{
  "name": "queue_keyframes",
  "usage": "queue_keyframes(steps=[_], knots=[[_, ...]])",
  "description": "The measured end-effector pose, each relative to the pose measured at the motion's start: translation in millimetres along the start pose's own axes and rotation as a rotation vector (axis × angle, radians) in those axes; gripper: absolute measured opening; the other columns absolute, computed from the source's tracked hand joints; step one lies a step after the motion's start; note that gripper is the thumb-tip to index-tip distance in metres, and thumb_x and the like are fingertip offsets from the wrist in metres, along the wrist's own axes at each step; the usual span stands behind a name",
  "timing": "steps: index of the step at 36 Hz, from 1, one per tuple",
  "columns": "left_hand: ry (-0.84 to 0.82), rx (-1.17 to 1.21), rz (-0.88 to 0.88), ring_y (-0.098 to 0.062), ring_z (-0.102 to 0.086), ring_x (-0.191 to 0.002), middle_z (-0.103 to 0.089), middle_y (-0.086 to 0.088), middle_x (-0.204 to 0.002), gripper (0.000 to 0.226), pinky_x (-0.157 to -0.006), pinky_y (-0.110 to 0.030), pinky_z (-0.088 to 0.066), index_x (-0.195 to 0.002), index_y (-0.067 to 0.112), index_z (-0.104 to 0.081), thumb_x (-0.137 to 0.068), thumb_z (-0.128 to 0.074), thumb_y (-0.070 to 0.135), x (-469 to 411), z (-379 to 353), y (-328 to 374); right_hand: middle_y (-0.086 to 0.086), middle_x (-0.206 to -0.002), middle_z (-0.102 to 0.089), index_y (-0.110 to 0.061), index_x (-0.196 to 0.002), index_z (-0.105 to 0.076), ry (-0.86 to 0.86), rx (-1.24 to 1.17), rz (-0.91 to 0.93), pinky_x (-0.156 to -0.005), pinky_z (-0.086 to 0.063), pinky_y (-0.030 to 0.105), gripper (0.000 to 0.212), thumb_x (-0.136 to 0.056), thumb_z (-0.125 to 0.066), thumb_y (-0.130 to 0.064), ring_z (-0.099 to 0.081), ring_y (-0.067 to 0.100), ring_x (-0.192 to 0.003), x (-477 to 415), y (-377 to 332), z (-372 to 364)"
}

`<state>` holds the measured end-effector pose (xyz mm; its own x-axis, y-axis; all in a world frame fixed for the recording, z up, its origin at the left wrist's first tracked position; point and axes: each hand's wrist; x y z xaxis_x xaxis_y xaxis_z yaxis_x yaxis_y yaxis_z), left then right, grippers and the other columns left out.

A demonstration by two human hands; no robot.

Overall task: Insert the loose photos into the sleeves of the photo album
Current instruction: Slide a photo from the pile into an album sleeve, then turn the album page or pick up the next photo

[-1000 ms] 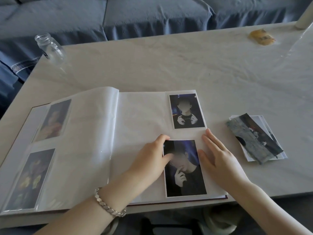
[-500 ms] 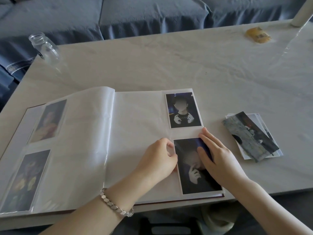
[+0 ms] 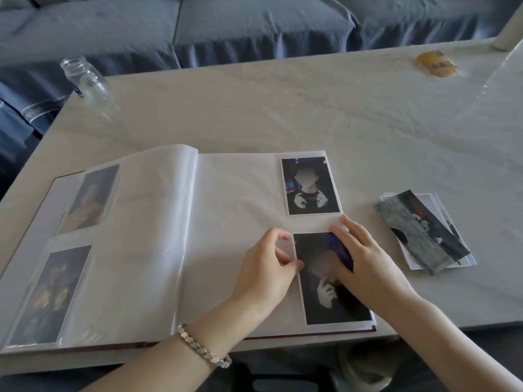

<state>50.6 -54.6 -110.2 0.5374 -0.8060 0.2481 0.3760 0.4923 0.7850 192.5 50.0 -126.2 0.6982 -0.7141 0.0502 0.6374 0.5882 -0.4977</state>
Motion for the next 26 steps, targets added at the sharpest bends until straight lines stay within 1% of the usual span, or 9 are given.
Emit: queue_keyframes(steps=[4,6,10,12,14,16,19,22,26], knots=[[-0.156,-0.14,-0.112,-0.005,-0.063,-0.075,-0.066,0.01,-0.083,0.03,-0.068,-0.011,-0.051,-0.117,0.027,-0.054,-0.089,-0.062,0.02,1.9,16.4,3.9,0.002,-0.144,-0.04,-0.018,-0.131,-0.051,-0.094,0.118,-0.046,-0.106,-0.038,0.037,0.048,-0.087,-0.061,-0.034,-0.043,0.023,-0.127,-4.4,-5.5,6.4],[-0.116,-0.174,-0.138,-0.003,-0.062,-0.078,-0.063,0.013,-0.087,0.029,-0.069,-0.007,-0.047,-0.118,0.028,-0.054,-0.091,-0.06,0.021,0.4,33.1,3.1,0.006,-0.14,-0.046,-0.017,-0.124,-0.058,-0.085,0.153,-0.034,-0.11,-0.031,0.045,0.046,-0.082,-0.068,-0.032,-0.038,0.027,-0.132,-7.7,-12.7,8.7],[0.25,-0.153,-0.15,-0.009,-0.06,-0.094,-0.063,0.007,-0.102,0.023,-0.079,-0.011,-0.042,-0.11,0.018,-0.061,-0.087,-0.061,0.014,-6.1,85.0,-16.6,0.011,-0.123,-0.06,-0.014,-0.1,-0.07,-0.006,0.106,0.143,-0.097,-0.034,0.046,0.031,-0.07,-0.08,-0.014,-0.053,0.035,-0.119,-17.9,-39.8,5.0],[0.442,-0.229,-0.101,-0.015,-0.052,-0.116,-0.058,-0.003,-0.122,0.031,-0.093,-0.015,-0.033,-0.119,0.009,-0.059,-0.088,-0.06,0.012,-6.7,115.2,-33.2,0.001,-0.135,-0.05,-0.019,-0.109,-0.067,-0.054,0.042,0.199,-0.104,-0.032,0.036,0.028,-0.082,-0.07,-0.02,-0.043,0.025,-0.13,-25.1,-61.8,2.6],[0.545,-0.336,-0.008,-0.024,-0.037,-0.133,-0.044,-0.013,-0.14,0.044,-0.106,-0.027,-0.026,-0.13,0.003,-0.05,-0.091,-0.058,0.02,-4.9,144.6,-53.1,-0.007,-0.142,-0.041,-0.023,-0.117,-0.063,-0.073,-0.016,0.249,-0.11,-0.025,0.029,0.028,-0.09,-0.06,-0.027,-0.033,0.014,-0.136,-29.7,-82.3,-6.7],[0.531,-0.46,0.188,-0.027,-0.016,-0.143,-0.02,-0.017,-0.154,0.064,-0.114,-0.037,-0.016,-0.143,0.004,-0.032,-0.093,-0.05,0.039,-2.0,169.9,-74.4,-0.008,-0.143,-0.041,-0.023,-0.119,-0.062,-0.046,-0.058,0.33,-0.112,-0.028,0.029,0.028,-0.092,-0.056,-0.031,-0.033,0.01,-0.136,-35.3,-103.5,-16.6],[0.395,-0.58,0.491,-0.03,0.004,-0.145,0.006,-0.021,-0.156,0.087,-0.117,-0.042,-0.004,-0.15,0.008,-0.004,-0.089,-0.032,0.065,5.4,195.0,-102.1,-0.018,-0.152,-0.017,-0.033,-0.138,-0.039,-0.215,-0.038,0.378,-0.108,-0.009,0.014,0.044,-0.095,-0.044,-0.043,-0.012,0.0,-0.141,-38.4,-138.9,-27.0],[0.299,-0.521,0.625,-0.034,0.0,-0.144,0.004,-0.022,-0.156,0.092,-0.117,-0.047,-0.008,-0.151,0.016,0.003,-0.084,-0.022,0.074,11.0,204.2,-119.1,-0.02,-0.154,0.002,-0.037,-0.146,-0.017,-0.308,-0.051,0.407,-0.105,-0.001,0.01,0.055,-0.096,-0.037,-0.049,0.002,-0.004,-0.14,-40.8,-163.8,-39.7],[0.241,-0.506,0.634,-0.035,-0.007,-0.143,-0.006,-0.019,-0.156,0.087,-0.115,-0.047,-0.012,-0.151,0.022,-0.001,-0.083,-0.015,0.075,13.2,196.5,-126.8,-0.019,-0.154,0.011,-0.039,-0.146,-0.006,-0.364,-0.065,0.414,-0.107,0.001,0.012,0.061,-0.095,-0.035,-0.052,0.013,-0.008,-0.135,-41.0,-182.2,-54.2]])
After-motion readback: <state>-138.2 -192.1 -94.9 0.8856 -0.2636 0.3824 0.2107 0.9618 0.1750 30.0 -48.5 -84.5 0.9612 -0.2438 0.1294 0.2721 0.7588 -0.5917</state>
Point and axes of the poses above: each hand's wrist, its own x-axis away from the middle knuckle, its own z-axis out of the back of the hand, y = z × x
